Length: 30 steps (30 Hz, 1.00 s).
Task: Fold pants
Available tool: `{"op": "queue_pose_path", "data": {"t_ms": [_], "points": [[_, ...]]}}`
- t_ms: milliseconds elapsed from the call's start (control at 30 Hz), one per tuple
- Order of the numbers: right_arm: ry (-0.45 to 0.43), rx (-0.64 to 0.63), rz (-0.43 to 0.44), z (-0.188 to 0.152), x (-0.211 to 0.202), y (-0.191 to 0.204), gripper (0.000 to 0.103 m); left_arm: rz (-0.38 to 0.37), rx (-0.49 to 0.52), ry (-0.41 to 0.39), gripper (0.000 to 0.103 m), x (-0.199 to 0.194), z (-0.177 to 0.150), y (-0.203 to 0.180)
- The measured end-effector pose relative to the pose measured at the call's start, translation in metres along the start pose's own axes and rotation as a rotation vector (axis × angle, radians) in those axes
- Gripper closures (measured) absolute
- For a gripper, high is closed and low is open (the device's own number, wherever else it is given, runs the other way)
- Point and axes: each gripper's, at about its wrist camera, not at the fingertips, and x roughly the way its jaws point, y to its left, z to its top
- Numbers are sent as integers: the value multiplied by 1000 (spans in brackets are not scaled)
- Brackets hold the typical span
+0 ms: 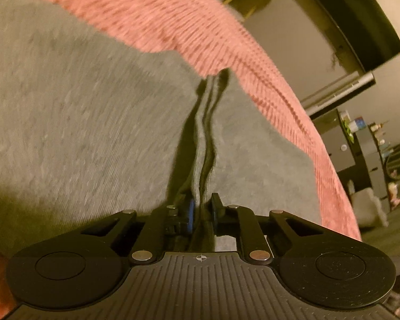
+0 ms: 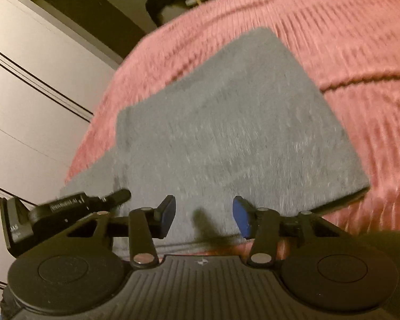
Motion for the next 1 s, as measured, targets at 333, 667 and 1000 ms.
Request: {"op": "queue_pose_path", "data": {"t_ms": [333, 667, 1000], "points": [[-216, -233, -126, 14, -1, 23, 55, 18, 103, -117, 90, -31, -7, -16], [-105, -127, -152, 30, 40, 4, 55, 175, 166, -105, 48, 3, 9, -22], [-89, -187, -171, 22, 52, 14, 55, 98, 154, -112, 72, 49, 35, -20]]}}
